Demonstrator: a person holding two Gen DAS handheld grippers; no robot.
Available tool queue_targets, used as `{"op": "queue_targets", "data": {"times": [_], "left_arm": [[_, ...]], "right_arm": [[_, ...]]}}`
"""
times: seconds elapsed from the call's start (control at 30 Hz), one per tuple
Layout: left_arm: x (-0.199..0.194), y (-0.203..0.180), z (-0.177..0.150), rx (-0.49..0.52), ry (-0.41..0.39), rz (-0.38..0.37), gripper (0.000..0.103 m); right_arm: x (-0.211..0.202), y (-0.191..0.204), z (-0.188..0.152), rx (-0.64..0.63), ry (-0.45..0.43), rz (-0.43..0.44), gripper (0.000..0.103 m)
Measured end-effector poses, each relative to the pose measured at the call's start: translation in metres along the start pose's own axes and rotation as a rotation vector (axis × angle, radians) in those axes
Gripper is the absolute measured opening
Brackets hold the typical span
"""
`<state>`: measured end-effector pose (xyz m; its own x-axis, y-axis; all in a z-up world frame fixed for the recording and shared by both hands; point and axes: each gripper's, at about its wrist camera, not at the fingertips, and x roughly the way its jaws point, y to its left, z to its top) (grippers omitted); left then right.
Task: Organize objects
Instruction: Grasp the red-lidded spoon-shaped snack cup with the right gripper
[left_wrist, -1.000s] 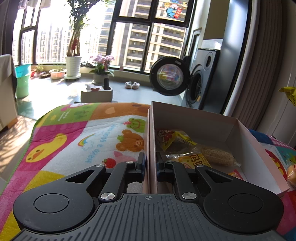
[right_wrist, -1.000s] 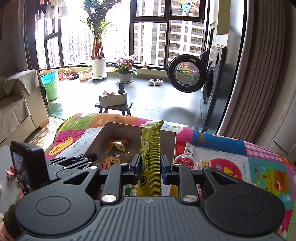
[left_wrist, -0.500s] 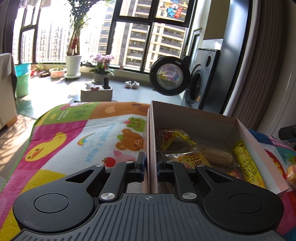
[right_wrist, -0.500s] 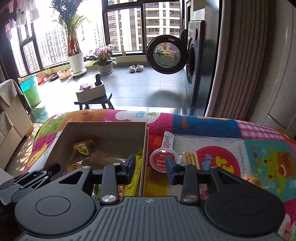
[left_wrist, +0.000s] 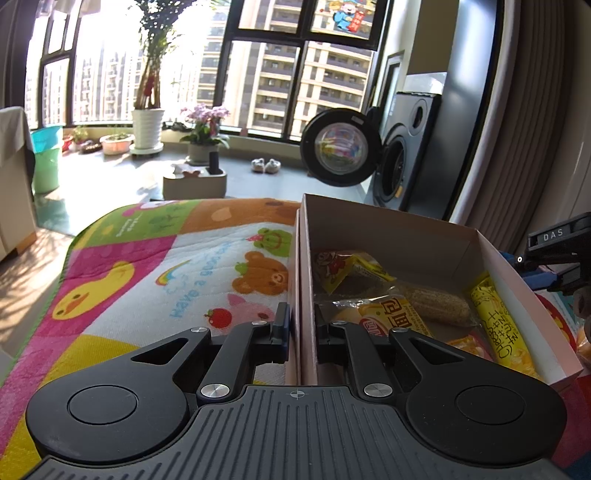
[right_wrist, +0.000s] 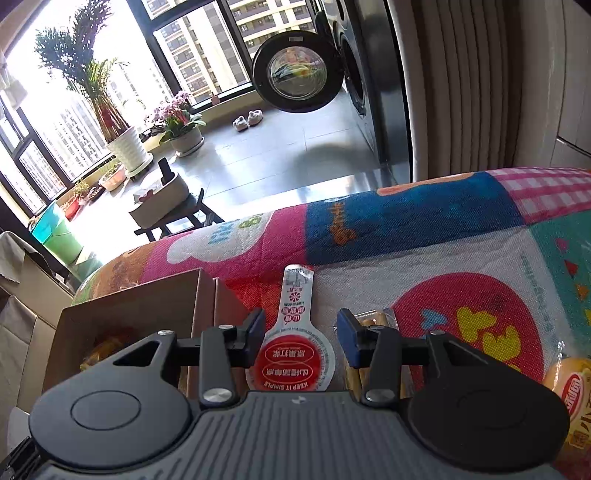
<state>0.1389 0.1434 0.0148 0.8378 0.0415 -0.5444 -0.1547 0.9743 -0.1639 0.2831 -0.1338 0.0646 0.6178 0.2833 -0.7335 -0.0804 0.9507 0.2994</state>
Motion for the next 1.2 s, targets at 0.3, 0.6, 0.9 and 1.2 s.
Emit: {"op": "queue_targets", "data": {"times": [0.3, 0.6, 0.9, 1.2], "left_arm": [[0.003, 0.001, -0.001, -0.006, 0.014, -0.001, 0.012], [-0.002, 0.001, 0.000, -0.010, -0.003, -0.001, 0.012], [-0.003, 0.002, 0.000, -0.018, 0.001, -0.007, 0.013], [-0.004, 0.002, 0.001, -0.022, 0.002, -0.009, 0.013]], "right_arm": [[-0.005, 0.018, -0.005, -0.117, 0.006, -0.031, 0.021], [0.010, 0.014, 0.002, -0.007, 0.053, -0.004, 0.019], [-0.013, 0.003, -0.023, -0.079, 0.130, 0.049, 0.018], [-0.090, -0.007, -0.098, -0.231, 0.164, 0.034, 0.018]]}}
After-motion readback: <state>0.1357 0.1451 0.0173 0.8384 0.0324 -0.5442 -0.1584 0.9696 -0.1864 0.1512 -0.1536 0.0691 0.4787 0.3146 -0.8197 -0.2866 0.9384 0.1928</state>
